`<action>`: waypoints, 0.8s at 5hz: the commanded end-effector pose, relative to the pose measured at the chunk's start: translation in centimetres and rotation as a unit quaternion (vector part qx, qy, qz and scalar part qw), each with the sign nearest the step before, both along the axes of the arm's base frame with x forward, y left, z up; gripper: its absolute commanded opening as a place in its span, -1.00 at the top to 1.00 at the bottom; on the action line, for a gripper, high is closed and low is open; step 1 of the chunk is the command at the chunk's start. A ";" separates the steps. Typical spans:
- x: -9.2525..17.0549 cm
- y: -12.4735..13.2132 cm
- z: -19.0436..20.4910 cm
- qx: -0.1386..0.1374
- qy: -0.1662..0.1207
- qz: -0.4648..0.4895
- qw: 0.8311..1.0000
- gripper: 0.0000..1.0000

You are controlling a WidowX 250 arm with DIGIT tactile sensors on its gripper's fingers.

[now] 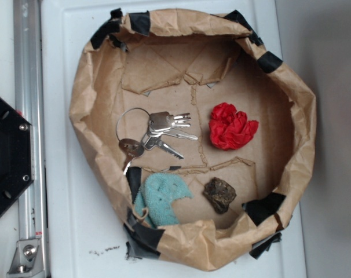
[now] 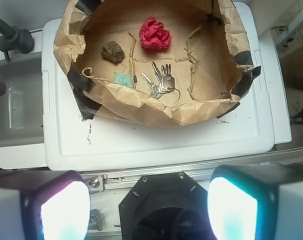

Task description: Grab the blue cloth.

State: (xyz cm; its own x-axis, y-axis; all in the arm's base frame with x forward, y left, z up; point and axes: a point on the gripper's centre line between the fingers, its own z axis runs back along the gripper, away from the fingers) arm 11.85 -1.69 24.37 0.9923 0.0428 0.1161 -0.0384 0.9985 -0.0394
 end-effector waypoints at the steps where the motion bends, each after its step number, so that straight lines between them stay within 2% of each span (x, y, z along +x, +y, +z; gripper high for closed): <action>1: 0.0 0.0 0.0 0.000 0.000 0.000 1.000 -1.00; 2: 5.0 -0.4 -2.1 0.031 0.045 0.094 0.994 -1.00; 3: 10.0 -0.3 -4.6 0.026 0.060 0.140 0.988 -1.00; 4: 14.9 -0.4 -8.2 0.015 0.095 0.184 0.978 -1.00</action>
State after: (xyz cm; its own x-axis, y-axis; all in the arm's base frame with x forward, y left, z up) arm 26.30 -2.68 14.48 0.9171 0.3796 -0.1216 -0.3748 0.9251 0.0612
